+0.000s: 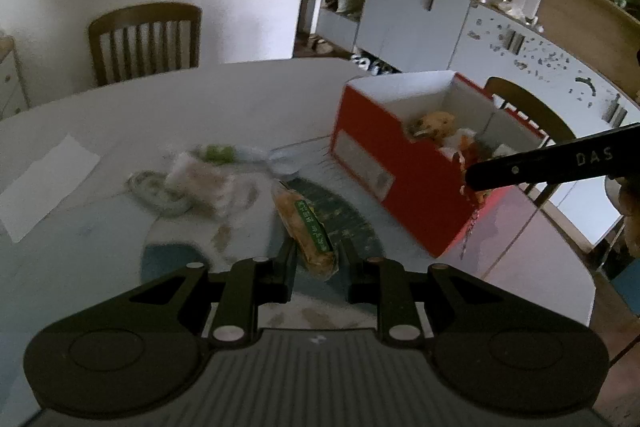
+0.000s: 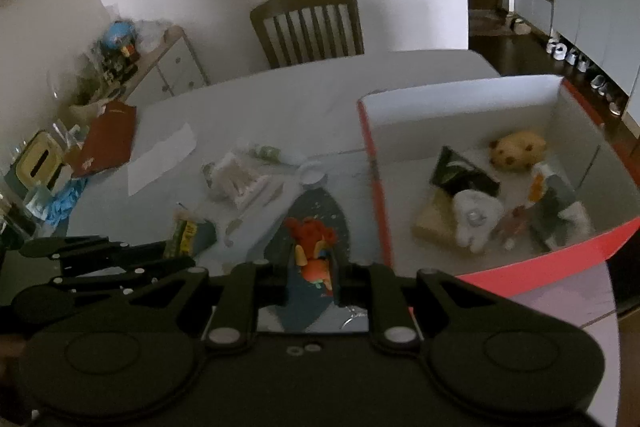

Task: Organize objects
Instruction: 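Carry the snack bar and orange toy over the red shoebox, then lower both held items into the shoebox and open both tools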

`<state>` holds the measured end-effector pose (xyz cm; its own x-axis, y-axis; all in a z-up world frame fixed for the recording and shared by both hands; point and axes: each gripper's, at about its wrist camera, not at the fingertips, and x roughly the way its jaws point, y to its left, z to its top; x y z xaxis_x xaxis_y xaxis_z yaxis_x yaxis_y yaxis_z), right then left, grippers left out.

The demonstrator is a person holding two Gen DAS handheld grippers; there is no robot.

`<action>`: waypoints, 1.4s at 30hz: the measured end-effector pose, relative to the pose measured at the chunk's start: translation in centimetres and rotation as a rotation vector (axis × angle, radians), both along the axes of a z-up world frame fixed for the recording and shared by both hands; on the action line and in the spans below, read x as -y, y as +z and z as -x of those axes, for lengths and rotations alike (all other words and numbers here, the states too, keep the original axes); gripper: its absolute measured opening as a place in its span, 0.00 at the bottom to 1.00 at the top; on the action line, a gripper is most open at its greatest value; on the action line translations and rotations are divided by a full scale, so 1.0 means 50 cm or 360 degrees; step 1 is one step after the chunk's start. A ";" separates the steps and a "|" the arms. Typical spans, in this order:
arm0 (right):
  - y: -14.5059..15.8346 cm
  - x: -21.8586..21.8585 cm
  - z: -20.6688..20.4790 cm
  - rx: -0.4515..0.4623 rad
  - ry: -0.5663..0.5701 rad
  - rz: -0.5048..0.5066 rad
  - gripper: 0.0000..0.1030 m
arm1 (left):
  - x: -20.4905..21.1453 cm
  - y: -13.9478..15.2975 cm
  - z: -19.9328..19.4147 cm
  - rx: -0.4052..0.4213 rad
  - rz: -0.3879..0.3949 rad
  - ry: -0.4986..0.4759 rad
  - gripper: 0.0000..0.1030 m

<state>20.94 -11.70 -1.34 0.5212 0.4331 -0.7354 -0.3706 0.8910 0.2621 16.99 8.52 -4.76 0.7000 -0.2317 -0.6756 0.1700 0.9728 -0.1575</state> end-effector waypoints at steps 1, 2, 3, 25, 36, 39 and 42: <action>0.003 0.010 0.000 0.0006 -0.0007 -0.0003 0.16 | 0.012 0.007 -0.003 0.0008 -0.0001 -0.0012 0.21; 0.006 0.021 -0.001 0.0010 -0.0013 -0.0006 0.16 | 0.023 0.012 -0.006 0.0015 -0.0001 -0.0022 0.21; 0.010 0.033 -0.001 0.0014 -0.0022 -0.0009 0.16 | 0.034 0.018 -0.009 0.0022 -0.0002 -0.0031 0.21; 0.037 0.231 -0.128 0.0172 -0.0111 0.0015 0.16 | 0.272 0.076 -0.141 0.0110 -0.0116 -0.0194 0.21; -0.008 0.287 -0.200 0.0129 -0.0124 -0.0028 0.16 | 0.341 0.054 -0.252 0.0054 -0.0230 -0.0208 0.21; -0.026 0.297 -0.213 0.0083 -0.0114 -0.0032 0.16 | 0.352 0.045 -0.283 0.0035 -0.0244 -0.0207 0.21; -0.052 0.298 -0.214 0.0034 -0.0076 0.0000 0.16 | 0.364 0.042 -0.307 0.0040 -0.0272 -0.0215 0.21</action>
<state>31.62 -26.62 -3.94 0.5568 0.4075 -0.7238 -0.3333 0.9078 0.2547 32.33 -9.68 -2.65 0.6875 -0.2080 -0.6958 0.3022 0.9531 0.0137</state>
